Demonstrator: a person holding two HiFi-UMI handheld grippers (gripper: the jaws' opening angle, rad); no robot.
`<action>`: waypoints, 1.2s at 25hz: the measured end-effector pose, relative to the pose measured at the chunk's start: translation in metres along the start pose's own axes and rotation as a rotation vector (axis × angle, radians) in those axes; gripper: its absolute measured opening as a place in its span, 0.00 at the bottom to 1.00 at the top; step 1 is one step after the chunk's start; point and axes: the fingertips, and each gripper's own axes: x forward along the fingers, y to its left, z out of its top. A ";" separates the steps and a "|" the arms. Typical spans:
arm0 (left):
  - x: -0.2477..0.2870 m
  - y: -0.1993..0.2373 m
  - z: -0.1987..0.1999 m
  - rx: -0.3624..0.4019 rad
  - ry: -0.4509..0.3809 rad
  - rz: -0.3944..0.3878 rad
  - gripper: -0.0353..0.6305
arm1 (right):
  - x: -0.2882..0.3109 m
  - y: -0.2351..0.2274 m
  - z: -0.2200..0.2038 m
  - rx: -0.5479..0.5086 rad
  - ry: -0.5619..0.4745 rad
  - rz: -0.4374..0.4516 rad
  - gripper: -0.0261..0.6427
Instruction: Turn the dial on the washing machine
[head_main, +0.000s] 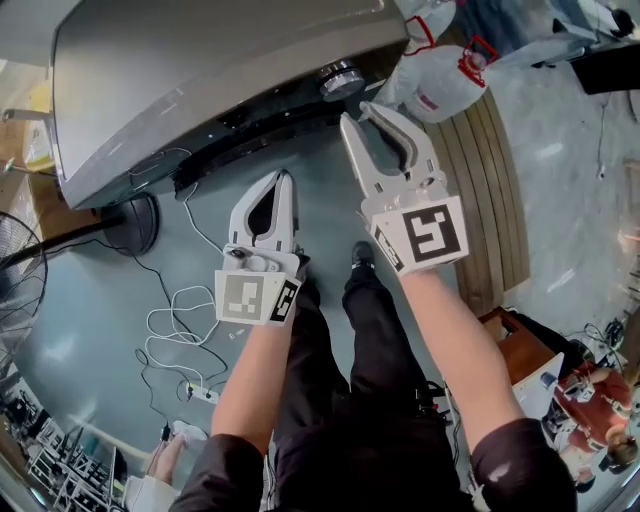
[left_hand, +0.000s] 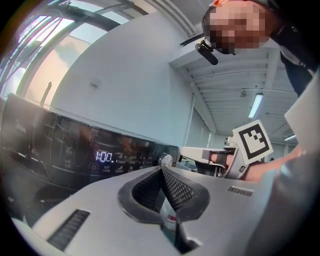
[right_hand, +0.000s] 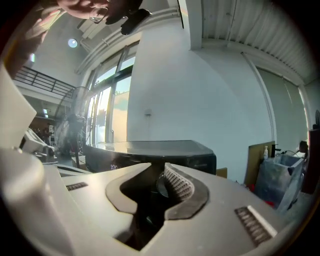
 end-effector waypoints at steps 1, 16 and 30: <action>-0.003 -0.002 0.009 0.009 -0.005 0.009 0.07 | -0.008 0.005 0.008 -0.005 0.001 0.015 0.15; -0.097 -0.061 0.176 0.146 -0.074 0.146 0.07 | -0.159 -0.001 0.142 0.045 -0.037 0.157 0.07; -0.234 -0.120 0.227 0.091 -0.098 0.076 0.07 | -0.299 -0.004 0.201 -0.039 -0.068 0.117 0.07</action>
